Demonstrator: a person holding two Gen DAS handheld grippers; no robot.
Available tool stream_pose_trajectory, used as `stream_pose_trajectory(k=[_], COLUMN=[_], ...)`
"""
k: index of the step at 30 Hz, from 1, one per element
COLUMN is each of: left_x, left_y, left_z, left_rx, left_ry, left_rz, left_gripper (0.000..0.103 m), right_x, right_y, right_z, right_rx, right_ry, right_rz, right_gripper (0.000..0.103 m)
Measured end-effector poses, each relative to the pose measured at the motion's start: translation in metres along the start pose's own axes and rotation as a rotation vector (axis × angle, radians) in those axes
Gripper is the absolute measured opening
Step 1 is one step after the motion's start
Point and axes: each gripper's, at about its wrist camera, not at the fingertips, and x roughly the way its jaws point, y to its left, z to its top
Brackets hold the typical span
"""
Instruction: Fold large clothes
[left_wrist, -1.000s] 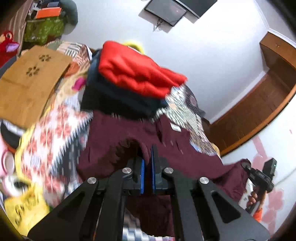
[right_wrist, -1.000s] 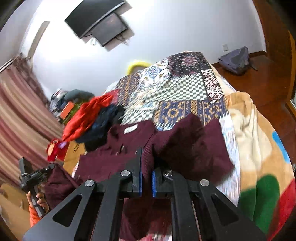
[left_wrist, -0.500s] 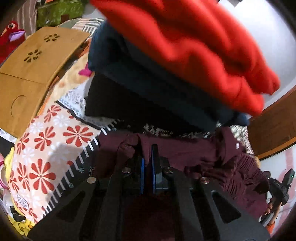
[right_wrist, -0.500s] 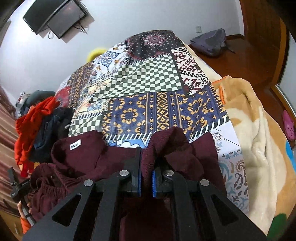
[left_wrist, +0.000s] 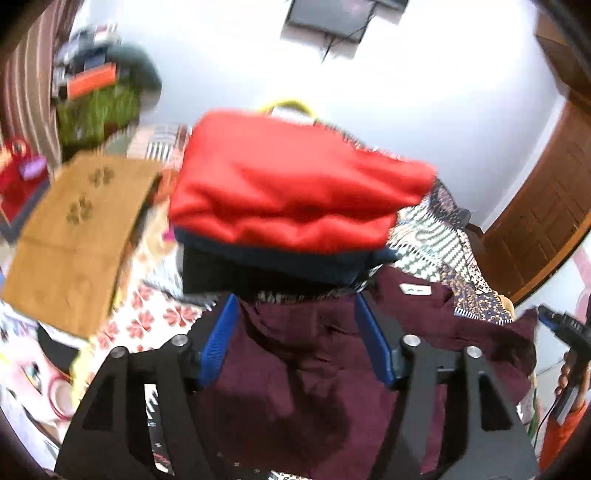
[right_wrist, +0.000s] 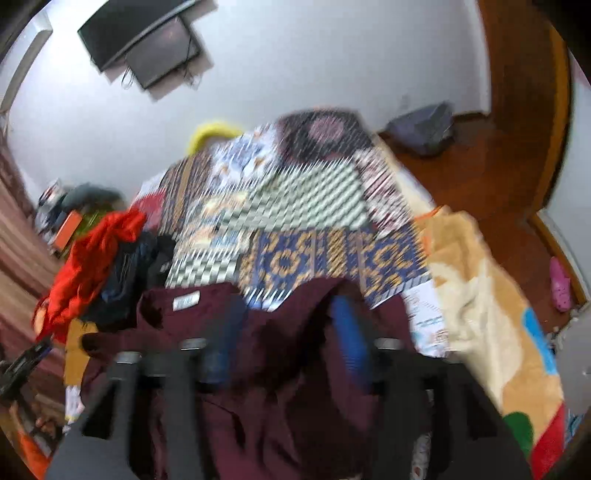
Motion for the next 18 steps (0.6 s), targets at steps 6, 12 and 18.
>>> stream_pose_trajectory(k=[6,12,18], left_x=[-0.021,-0.004,0.025], left_y=[-0.024,-0.045,-0.068], left_z=[-0.008,-0.035,-0.077], left_rx=[0.08,0.116,0.15], left_ry=[-0.009,0.088,0.199], left_rz=[-0.013,-0.047,-0.054], left_gripper=[0.071,0.073,0.073], right_x=[-0.025,-0.012,0.008], right_y=[0.014,0.043,0.071], right_z=[-0.007,-0.039,-0.081], right_rx=[-0.073,-0.243,-0.43], right_ry=[-0.036,0.041,0.11], right_rz=[0.003,-0.005,-0.012], right_gripper=[0.072,0.072,0.072])
